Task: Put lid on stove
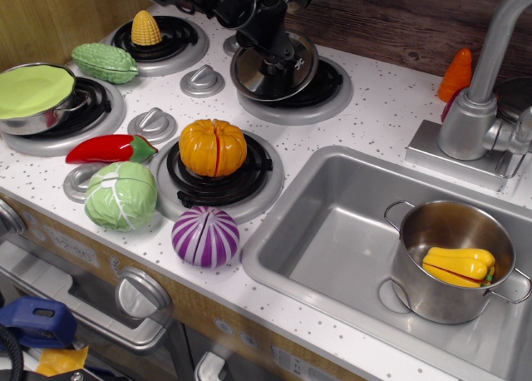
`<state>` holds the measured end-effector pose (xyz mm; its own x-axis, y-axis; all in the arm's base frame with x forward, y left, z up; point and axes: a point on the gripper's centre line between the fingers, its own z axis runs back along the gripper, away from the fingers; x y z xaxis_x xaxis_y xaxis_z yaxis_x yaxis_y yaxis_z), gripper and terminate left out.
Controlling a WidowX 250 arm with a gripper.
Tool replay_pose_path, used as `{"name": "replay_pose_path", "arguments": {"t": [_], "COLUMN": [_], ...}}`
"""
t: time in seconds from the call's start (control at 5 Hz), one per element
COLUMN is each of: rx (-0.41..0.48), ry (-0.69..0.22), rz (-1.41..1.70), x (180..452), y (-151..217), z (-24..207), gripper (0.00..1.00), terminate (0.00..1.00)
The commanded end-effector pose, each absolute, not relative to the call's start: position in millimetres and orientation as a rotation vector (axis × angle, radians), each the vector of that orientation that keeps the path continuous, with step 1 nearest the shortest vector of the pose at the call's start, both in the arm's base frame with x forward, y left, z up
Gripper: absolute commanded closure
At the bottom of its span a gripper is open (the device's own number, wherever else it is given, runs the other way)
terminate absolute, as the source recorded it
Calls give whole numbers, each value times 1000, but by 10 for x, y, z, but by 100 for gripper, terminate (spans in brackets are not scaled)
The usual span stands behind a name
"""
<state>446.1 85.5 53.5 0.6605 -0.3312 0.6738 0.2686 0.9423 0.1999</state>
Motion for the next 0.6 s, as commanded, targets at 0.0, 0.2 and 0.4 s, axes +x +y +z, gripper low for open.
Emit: {"name": "replay_pose_path", "arguments": {"t": [0.0, 0.2, 0.4], "rx": [78, 39, 39], "ry": [-861, -888, -888], "rz": [-387, -411, -411], "x": [4697, 4783, 4783], "y": [812, 792, 792], "z": [697, 679, 679], "gripper": [100, 0, 0], "terminate": [0, 0, 0]}}
